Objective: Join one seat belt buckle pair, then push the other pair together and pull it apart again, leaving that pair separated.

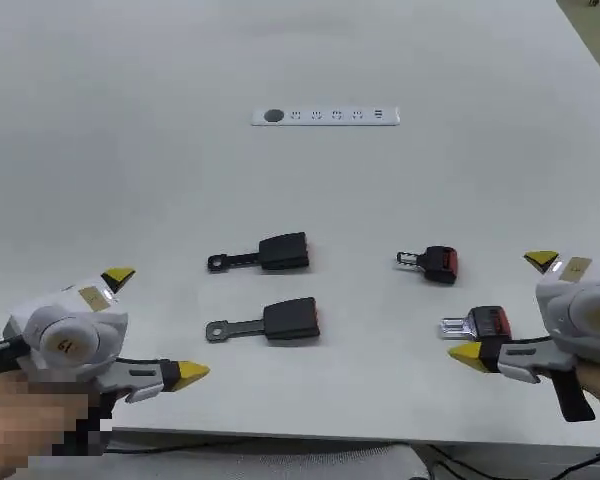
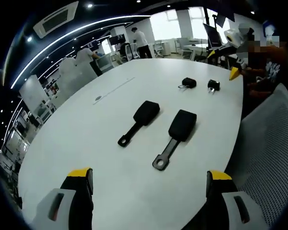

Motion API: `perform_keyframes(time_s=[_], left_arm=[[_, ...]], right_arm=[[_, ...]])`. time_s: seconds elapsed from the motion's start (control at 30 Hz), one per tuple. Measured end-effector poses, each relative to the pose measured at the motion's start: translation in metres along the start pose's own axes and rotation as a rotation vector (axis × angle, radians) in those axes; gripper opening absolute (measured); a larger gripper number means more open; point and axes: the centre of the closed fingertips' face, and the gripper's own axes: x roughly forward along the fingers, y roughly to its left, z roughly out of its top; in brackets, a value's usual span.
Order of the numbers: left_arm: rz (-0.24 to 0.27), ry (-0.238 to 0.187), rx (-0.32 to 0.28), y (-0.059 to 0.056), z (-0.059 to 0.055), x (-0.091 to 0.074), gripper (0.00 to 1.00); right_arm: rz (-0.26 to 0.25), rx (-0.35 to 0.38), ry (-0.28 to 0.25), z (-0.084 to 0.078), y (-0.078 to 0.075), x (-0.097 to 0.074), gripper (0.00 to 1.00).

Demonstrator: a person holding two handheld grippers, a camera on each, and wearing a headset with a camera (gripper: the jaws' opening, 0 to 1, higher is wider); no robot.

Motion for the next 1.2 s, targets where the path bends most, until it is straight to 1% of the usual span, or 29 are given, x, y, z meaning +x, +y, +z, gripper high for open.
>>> perform_keyframes(time_s=[0.1,0.17,0.2,0.23,0.27,0.3,0.37,0.43,0.53,0.6,0.7,0.8,0.87,0.93,0.97,1.0,1.03,1.1,1.2], left_arm=[[0.002,0.006,0.013,0.000,0.000,0.000,1.00],[0.000,-0.003,0.041,-0.001,0.002,-0.001,0.98],[0.001,-0.005,0.040,-0.001,0.002,-0.001,0.98],[0.000,-0.011,0.025,-0.002,0.003,0.000,0.98],[-0.004,-0.013,-0.005,-0.003,0.004,0.000,0.99],[-0.006,-0.016,-0.018,-0.003,0.005,0.000,1.00],[-0.003,-0.018,-0.009,-0.002,0.006,0.000,1.00],[-0.003,-0.015,-0.007,-0.003,0.005,0.001,1.00],[0.005,-0.014,-0.003,-0.002,0.006,0.001,1.00],[0.027,-0.021,-0.011,0.002,0.008,0.000,1.00],[0.024,-0.023,-0.023,0.003,0.008,0.001,1.00],[0.020,-0.024,-0.012,0.003,0.011,0.001,1.00],[0.018,-0.023,-0.015,0.003,0.014,0.001,1.00],[0.016,-0.022,-0.014,0.002,0.016,0.001,1.00],[0.014,-0.021,-0.013,0.002,0.016,0.002,1.00],[0.012,-0.019,-0.011,0.001,0.017,0.002,1.00],[0.007,-0.014,-0.009,-0.001,0.017,0.003,0.99],[0.028,-0.009,0.002,0.002,0.020,0.002,1.00],[0.016,-0.012,-0.008,0.003,0.023,0.004,0.97]], right_arm=[[0.004,-0.009,0.002,-0.002,0.000,0.001,1.00],[-0.022,-0.053,-0.019,0.002,-0.005,0.000,1.00],[-0.015,-0.049,-0.014,0.001,-0.004,0.000,1.00],[-0.016,-0.044,-0.010,0.001,-0.005,0.000,1.00],[-0.022,-0.035,-0.004,0.000,-0.006,0.000,1.00],[-0.022,-0.023,0.003,-0.002,-0.008,0.000,1.00],[-0.015,-0.026,-0.010,0.000,-0.007,0.000,0.98],[-0.014,-0.028,-0.012,0.001,-0.007,0.000,0.98],[-0.009,-0.024,0.003,-0.002,-0.007,0.001,0.97],[-0.011,-0.030,0.012,-0.004,-0.007,0.003,0.97],[-0.014,-0.034,0.016,-0.004,-0.008,0.004,0.96],[-0.017,-0.033,0.013,-0.003,-0.009,0.004,0.95],[-0.020,-0.033,0.004,-0.002,-0.011,0.005,0.95],[-0.011,-0.033,0.000,-0.002,-0.010,0.005,0.92],[0.017,-0.049,-0.021,0.001,-0.006,0.006,0.88],[0.017,-0.046,-0.019,0.000,-0.006,0.006,0.84],[0.014,-0.040,-0.020,0.001,-0.004,0.007,0.84],[0.015,-0.034,-0.010,0.000,-0.003,0.008,0.87],[0.024,-0.027,-0.004,0.002,-0.001,0.009,0.87]])
